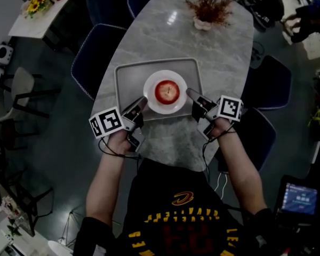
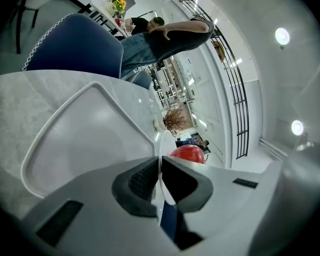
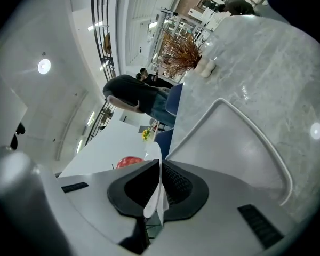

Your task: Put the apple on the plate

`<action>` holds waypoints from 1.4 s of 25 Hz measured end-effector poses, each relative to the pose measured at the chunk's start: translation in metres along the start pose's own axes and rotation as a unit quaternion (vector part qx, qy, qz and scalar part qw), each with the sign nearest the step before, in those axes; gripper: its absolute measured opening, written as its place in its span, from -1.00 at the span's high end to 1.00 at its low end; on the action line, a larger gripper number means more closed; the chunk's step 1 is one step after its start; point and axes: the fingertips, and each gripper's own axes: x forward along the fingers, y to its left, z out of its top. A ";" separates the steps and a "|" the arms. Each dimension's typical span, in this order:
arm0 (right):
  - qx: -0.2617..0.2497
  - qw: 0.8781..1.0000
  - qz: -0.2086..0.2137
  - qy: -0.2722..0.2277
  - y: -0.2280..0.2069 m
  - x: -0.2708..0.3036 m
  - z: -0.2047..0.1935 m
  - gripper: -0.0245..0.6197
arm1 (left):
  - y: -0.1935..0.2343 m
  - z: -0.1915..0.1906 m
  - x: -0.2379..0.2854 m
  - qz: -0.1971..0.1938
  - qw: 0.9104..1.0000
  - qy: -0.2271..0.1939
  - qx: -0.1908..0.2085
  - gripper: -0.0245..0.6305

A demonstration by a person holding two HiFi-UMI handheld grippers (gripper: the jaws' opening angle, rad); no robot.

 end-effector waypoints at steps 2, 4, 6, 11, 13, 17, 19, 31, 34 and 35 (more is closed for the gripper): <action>0.001 1.000 0.001 0.002 -0.004 0.009 0.006 0.85 | 0.005 0.008 0.007 -0.003 1.000 -0.003 -0.002 0.85; 0.004 1.000 0.000 0.006 -0.009 0.018 0.010 0.85 | 0.012 0.013 0.012 0.001 1.000 -0.002 -0.006 0.85; 0.008 1.000 -0.004 0.009 -0.014 0.026 0.012 0.85 | 0.020 0.017 0.015 0.007 1.000 0.000 -0.008 0.85; 0.016 1.000 -0.017 0.016 -0.031 0.040 0.017 0.85 | 0.036 0.026 0.028 0.015 1.000 0.008 -0.015 0.85; 0.023 0.999 -0.025 0.017 -0.040 0.047 0.019 0.85 | 0.044 0.030 0.034 0.020 1.000 0.012 -0.016 0.85; 0.045 0.999 -0.024 0.019 -0.057 0.061 0.017 0.85 | 0.060 0.030 0.047 0.035 0.999 0.026 -0.017 0.85; 0.052 0.998 -0.032 0.023 -0.066 0.065 0.013 0.85 | 0.071 0.028 0.051 0.044 0.998 0.034 -0.020 0.85; 0.008 0.996 -0.071 0.059 -0.088 0.081 -0.005 0.85 | 0.115 0.014 0.059 0.121 0.989 0.087 0.013 0.85; 0.005 0.995 -0.083 0.063 -0.092 0.083 -0.005 0.85 | 0.118 0.013 0.061 0.130 0.987 0.093 0.015 0.85; 0.005 0.994 -0.087 0.064 -0.093 0.084 -0.006 0.85 | 0.120 0.012 0.061 0.134 0.986 0.096 0.016 0.85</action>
